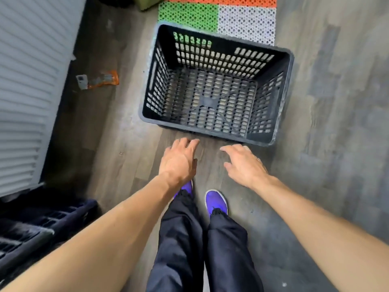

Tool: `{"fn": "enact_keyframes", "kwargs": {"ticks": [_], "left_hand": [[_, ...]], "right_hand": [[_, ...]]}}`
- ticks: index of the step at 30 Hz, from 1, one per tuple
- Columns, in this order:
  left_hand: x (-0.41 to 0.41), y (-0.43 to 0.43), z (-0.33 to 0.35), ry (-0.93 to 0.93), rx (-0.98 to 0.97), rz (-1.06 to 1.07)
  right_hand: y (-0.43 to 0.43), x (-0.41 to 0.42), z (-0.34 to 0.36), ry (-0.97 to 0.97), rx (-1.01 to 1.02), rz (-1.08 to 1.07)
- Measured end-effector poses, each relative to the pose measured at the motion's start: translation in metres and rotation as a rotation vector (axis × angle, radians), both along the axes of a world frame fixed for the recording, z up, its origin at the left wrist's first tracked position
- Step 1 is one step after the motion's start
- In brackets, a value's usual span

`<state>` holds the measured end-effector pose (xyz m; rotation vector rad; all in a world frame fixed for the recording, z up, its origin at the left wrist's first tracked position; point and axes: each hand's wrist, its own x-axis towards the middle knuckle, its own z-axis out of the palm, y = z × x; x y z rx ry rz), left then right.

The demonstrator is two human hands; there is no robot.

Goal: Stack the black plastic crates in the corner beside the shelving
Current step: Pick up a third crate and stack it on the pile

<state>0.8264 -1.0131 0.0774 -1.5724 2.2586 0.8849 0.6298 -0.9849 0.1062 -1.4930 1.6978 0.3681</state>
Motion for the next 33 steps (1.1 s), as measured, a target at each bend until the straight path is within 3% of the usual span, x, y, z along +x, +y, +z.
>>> {"fn": "enact_keyframes", "kwargs": {"ticks": [8, 14, 21, 26, 33], "left_hand": [[-0.002, -0.051, -0.066, -0.158, -0.058, -0.222], [-0.017, -0.071, -0.110, -0.310, -0.026, -0.290], [-0.022, -0.110, -0.133, -0.286, 0.132, -0.294], [-0.015, -0.102, -0.127, -0.263, -0.023, -0.335], [0.002, -0.091, -0.088, -0.182, -0.065, -0.341]], "right_hand": [[-0.024, -0.006, -0.065, 0.071, -0.169, 0.000], [-0.038, -0.006, -0.108, 0.146, -0.138, 0.011], [-0.064, -0.008, -0.135, 0.134, 0.108, -0.007], [-0.066, -0.014, -0.126, 0.133, 0.062, 0.135], [-0.052, -0.007, -0.084, 0.119, 0.042, 0.174]]}}
